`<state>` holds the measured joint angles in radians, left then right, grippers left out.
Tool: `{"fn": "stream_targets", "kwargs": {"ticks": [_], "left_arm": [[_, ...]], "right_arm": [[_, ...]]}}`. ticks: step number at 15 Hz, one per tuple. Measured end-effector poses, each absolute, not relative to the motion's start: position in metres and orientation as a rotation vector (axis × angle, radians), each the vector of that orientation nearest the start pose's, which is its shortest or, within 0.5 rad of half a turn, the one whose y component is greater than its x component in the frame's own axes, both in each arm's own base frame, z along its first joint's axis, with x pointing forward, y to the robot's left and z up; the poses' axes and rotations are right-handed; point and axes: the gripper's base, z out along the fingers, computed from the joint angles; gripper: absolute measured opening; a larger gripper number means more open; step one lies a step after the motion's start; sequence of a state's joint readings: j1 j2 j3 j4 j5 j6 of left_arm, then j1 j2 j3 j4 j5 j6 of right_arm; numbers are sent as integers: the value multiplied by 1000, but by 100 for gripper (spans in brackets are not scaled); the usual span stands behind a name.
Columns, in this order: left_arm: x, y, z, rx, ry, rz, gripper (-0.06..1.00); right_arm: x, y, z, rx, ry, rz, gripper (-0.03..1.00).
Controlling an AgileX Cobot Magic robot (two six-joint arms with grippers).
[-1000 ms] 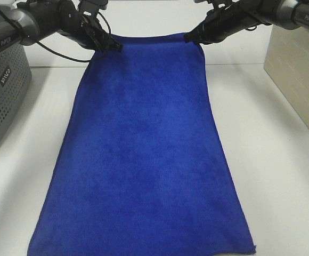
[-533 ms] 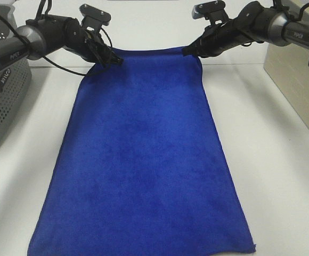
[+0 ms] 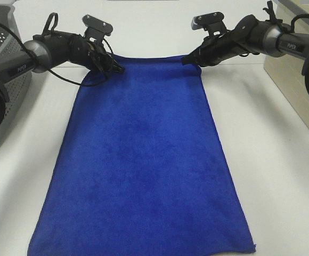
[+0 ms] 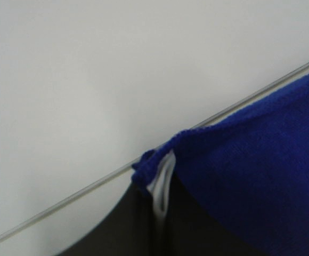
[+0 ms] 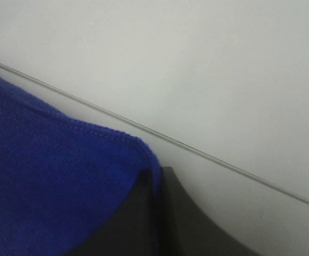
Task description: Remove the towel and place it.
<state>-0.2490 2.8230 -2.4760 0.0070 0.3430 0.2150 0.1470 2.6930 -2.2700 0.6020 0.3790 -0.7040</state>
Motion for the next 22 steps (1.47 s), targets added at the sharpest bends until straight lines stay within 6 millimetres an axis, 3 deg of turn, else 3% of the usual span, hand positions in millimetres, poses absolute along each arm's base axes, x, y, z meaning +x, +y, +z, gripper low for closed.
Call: {"fn": "stream_targets", "kwargs": {"ticks": [3, 4, 7, 9, 13, 17, 20, 22], "left_arm": [[584, -148, 76, 508, 2118, -11, 14], [585, -148, 77, 513, 2107, -3, 23], [587, -146, 80, 574, 2057, 70, 49], [590, -141, 82, 609, 2022, 123, 56], [603, -110, 109, 511, 1963, 176, 57], [602, -103, 130, 454, 2008, 176, 57], [588, -104, 159, 406, 2175, 138, 59], [571, -106, 195, 341, 2308, 25, 65]], "right_arm": [[577, 105, 95, -418, 2176, 249, 5], [577, 105, 95, -413, 2175, 253, 13], [577, 105, 95, -408, 2171, 251, 57], [577, 105, 95, -410, 2171, 249, 70], [576, 106, 108, -420, 2161, 258, 73], [569, 109, 130, -507, 2204, 286, 73], [557, 108, 171, -510, 2273, 315, 73], [542, 107, 213, -461, 2328, 359, 73]]}}
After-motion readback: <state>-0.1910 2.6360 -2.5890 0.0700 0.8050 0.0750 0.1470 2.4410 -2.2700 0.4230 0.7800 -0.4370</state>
